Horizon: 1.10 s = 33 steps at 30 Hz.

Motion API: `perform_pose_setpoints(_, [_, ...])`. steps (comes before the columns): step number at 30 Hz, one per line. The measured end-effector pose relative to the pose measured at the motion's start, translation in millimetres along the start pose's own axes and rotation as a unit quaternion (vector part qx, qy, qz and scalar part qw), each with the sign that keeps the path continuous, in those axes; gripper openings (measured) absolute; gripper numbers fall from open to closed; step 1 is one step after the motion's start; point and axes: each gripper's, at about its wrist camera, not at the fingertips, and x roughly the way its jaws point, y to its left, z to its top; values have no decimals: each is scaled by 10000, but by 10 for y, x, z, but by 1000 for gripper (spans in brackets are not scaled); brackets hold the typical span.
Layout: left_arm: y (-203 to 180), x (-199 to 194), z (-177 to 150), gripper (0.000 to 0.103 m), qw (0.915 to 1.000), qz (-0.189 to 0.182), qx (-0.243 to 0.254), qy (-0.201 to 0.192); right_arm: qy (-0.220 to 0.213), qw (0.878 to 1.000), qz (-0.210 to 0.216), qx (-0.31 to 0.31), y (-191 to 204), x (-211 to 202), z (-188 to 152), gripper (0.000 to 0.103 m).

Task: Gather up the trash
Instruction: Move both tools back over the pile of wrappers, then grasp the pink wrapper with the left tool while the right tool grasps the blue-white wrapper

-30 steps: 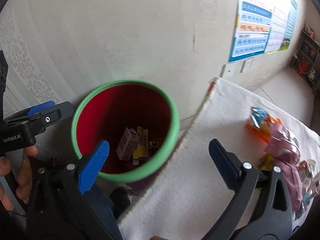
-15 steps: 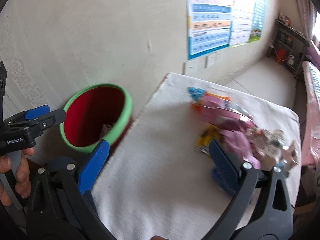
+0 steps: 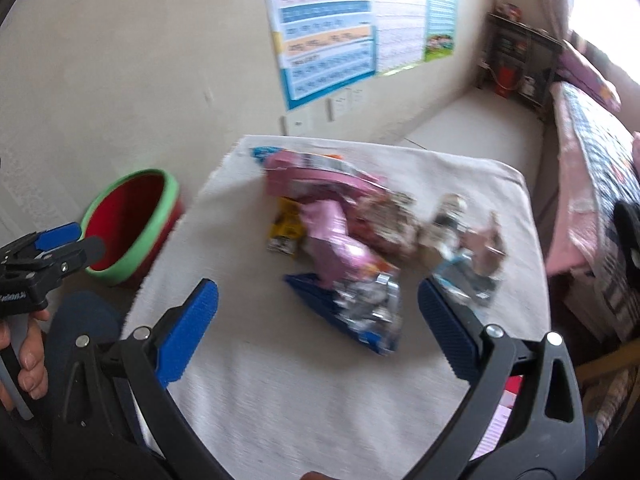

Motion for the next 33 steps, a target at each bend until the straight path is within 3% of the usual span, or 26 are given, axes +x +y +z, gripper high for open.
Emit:
perform_pose_setpoints(13, [-662,240,-36,95,9975,-547,342,305,64,9983,-379,429,-714,-85,-189,98])
perform_pose_setpoints(33, [-1255,729,349,94,9929,-975,401,561,475,9963,-612,363,-1103,409,-279,98])
